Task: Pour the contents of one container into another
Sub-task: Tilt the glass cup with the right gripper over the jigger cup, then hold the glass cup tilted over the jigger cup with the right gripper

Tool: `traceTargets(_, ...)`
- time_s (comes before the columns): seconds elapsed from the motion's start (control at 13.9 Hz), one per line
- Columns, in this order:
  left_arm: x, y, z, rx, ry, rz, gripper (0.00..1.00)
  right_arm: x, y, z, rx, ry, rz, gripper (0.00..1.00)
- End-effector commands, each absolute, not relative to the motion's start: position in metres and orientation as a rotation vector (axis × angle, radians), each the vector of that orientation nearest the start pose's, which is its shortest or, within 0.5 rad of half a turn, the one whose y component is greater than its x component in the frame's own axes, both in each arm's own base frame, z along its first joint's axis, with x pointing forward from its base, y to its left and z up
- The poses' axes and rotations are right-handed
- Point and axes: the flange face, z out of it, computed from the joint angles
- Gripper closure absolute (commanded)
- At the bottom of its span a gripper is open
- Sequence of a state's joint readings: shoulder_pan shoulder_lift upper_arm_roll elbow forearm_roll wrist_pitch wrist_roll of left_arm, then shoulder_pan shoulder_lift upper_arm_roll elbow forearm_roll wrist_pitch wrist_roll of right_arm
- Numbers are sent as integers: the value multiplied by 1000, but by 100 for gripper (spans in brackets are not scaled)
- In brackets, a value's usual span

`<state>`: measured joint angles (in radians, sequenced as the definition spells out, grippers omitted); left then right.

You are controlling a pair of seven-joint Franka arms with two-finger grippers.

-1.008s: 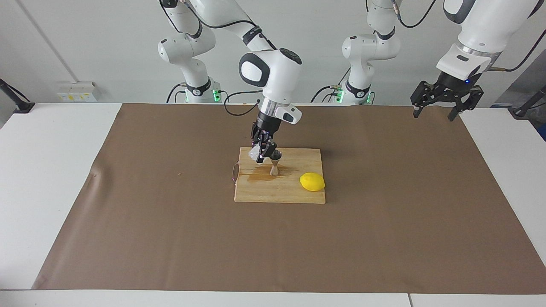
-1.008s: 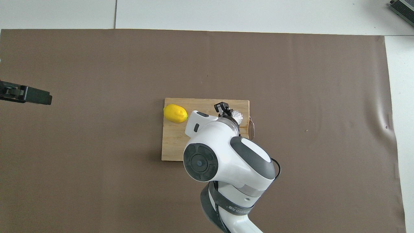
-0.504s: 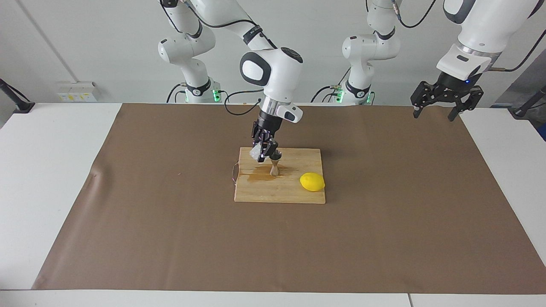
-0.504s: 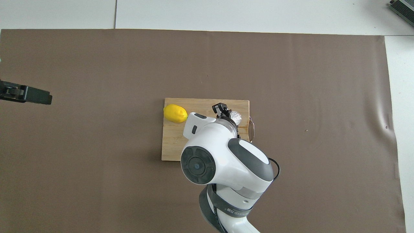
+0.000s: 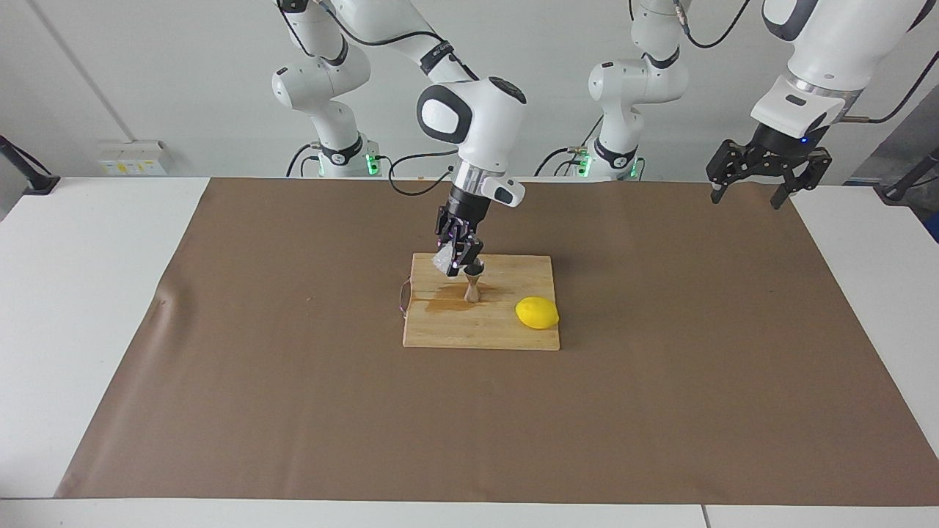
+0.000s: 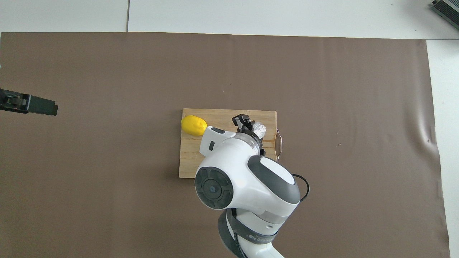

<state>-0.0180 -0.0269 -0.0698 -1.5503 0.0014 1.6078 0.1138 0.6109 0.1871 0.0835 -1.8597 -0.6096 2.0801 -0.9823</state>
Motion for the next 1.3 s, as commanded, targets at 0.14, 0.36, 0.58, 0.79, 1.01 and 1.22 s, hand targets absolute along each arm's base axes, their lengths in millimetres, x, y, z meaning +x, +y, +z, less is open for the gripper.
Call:
traceTargets(0.14,549,-50,651,-3121,317,-147,0,491,369,436,1412,2179,-74,83)
traceTargets(0.36,549,-50,651,-3121,317,-147,0,492,370,429,1401,2181,-88,83)
traceTargets(0.58,549,-50,651,-3121,317,-147,0,489,377,424,1377,2187,-92,83)
traceTargets(0.79,549,-50,651,-3121,317,-147,0,488,377,418,1361,2186,-102,83)
traceTargets(1.01,549,-51,651,-3121,319,-147,0,490,376,414,1345,2183,-109,82)
traceTargets(1.22,549,-51,651,-3121,320,-147,0,489,377,414,1334,2175,-113,82)
